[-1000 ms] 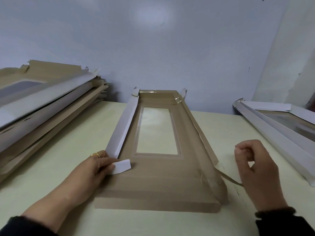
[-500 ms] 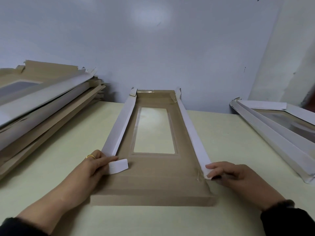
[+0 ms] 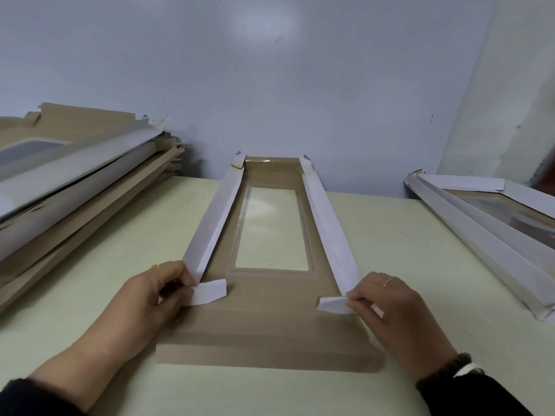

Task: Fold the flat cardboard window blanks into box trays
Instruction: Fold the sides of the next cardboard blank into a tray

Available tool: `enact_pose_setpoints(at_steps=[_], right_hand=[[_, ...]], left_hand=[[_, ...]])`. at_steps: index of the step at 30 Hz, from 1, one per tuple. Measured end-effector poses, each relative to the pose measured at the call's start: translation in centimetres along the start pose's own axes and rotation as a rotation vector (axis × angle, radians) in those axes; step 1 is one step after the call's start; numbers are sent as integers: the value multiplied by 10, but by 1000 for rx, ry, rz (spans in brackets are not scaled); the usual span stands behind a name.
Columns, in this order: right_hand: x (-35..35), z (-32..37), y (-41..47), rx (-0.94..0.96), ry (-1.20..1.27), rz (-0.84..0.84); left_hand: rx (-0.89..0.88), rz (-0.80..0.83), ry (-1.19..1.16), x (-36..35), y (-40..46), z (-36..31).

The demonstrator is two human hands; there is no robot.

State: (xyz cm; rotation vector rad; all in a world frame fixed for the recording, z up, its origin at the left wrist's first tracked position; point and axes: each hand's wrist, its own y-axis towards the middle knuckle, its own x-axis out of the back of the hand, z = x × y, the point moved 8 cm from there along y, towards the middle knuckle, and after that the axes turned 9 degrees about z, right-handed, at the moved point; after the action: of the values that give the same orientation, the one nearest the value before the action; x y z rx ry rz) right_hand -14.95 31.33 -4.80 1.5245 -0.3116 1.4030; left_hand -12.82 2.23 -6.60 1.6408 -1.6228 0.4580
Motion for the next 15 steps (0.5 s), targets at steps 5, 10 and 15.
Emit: enact_pose_setpoints(at_steps=[5,10,15], right_hand=[[2,7,-6,79,-138,77],[-5,0,-25,144,-134,306],[-10,4,-26,147,-98,354]], left_hand=[[-50,-43,23,8,-7,-3],[-124,94,-19,7,-15,7],[-120,207,-98,2,-14,30]])
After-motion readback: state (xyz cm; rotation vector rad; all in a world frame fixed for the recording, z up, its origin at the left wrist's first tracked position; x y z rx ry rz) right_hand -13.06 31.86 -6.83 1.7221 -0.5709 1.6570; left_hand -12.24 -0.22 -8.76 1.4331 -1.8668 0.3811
